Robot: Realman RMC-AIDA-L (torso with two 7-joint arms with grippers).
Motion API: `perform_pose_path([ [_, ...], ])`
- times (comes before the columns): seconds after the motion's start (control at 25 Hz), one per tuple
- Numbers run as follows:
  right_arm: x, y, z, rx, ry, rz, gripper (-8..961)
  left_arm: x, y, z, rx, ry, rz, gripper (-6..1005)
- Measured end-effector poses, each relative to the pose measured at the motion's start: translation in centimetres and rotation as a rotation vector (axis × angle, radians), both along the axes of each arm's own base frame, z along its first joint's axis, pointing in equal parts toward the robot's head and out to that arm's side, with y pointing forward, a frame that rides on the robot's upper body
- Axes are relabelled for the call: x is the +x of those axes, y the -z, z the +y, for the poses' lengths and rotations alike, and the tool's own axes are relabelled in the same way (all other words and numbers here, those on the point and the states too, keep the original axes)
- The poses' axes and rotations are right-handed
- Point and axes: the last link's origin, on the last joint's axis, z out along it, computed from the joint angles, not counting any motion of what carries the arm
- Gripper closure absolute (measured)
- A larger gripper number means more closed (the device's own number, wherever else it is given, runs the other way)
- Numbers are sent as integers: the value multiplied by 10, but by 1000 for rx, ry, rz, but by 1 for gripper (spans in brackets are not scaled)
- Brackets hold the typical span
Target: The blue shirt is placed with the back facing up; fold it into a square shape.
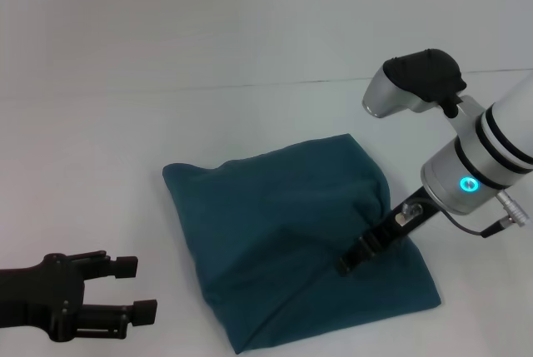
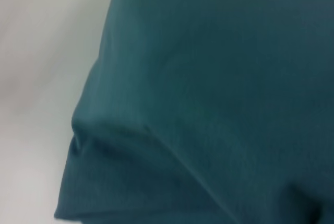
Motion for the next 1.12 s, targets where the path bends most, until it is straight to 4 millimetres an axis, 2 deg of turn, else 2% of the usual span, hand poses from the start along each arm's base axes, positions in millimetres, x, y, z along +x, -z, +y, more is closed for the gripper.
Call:
perform_pose_path([
  [0.4, -5, -1, 10, 78, -12, 21, 469, -1, 2, -1, 4, -8, 0, 95],
  [1.12, -8, 16, 13, 120, -25, -27, 531, -1, 11, 0, -14, -9, 15, 95],
])
